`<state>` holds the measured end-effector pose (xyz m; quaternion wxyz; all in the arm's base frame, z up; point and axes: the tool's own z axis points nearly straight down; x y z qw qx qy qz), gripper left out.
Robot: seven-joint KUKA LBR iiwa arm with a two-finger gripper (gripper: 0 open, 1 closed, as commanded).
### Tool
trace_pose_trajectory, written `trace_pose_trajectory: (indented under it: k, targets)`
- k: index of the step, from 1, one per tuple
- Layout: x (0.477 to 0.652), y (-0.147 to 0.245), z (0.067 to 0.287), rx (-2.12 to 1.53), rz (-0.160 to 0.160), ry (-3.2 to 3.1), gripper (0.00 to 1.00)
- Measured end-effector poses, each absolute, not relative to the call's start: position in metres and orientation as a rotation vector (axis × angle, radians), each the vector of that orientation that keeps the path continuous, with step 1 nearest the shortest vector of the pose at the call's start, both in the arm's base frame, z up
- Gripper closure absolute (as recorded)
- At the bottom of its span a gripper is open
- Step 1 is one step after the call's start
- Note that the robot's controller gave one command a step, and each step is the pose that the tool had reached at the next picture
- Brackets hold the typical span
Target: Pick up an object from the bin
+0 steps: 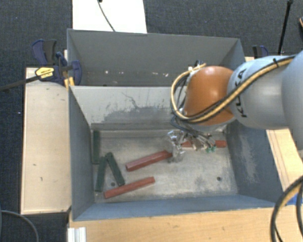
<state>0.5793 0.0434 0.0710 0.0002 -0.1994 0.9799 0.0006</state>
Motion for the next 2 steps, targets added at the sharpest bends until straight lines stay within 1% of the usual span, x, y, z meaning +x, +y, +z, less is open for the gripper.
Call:
trace_pose_trajectory:
  k: [1, 2]
  targets:
    - [0.588, 0.051, 0.192, -0.670, -0.002, 3.057, 1.00]
    - [0.577, 0.093, 0.207, -0.715, 0.003, 3.052, 1.00]
